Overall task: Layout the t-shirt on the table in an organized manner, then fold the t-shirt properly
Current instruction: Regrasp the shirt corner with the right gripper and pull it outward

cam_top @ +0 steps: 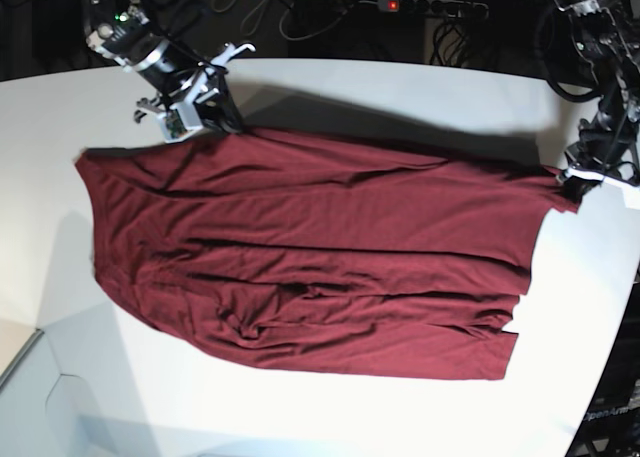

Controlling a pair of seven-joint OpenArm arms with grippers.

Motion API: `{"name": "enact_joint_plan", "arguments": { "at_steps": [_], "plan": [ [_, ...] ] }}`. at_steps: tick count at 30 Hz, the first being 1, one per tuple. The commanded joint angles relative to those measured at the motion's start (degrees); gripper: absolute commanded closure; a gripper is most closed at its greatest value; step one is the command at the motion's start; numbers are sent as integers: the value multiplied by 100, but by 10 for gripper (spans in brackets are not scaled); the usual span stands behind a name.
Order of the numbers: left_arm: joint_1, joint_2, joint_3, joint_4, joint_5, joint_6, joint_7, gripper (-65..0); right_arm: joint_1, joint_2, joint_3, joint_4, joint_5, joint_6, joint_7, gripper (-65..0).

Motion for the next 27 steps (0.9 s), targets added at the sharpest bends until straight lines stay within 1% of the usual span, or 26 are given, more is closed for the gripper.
{"name": "enact_joint_plan", "arguments": {
  "at_steps": [1, 5, 9, 14, 18, 25, 27],
  "plan": [
    [-37, -104, -10, 77, -46, -5, -97, -1, -59, 68, 10, 111, 80, 37, 261, 0],
    [-37, -104, 8, 86, -99, -5, -80, -1, -86, 138, 10, 111, 80, 37, 445, 0],
    [-90, -104, -19, 77, -55, -5, 166, -1, -24, 138, 10, 120, 80, 37, 454, 0],
    [-275, -104, -19, 77, -55, -5, 210, -1, 178, 138, 10, 120, 80, 37, 454, 0],
    [-389, -104, -19, 69, -46, 4, 201, -1, 407, 138, 10, 120, 80, 37, 402, 0],
    [-820, -60, 25, -37, -38, 30, 201, -1, 837, 138, -7, 59, 80, 37, 366, 0],
    [-978, -60, 25, -248, -46, 30, 201, -1, 1013, 121, -7, -12, 80, 37, 191, 0]
  ]
}}
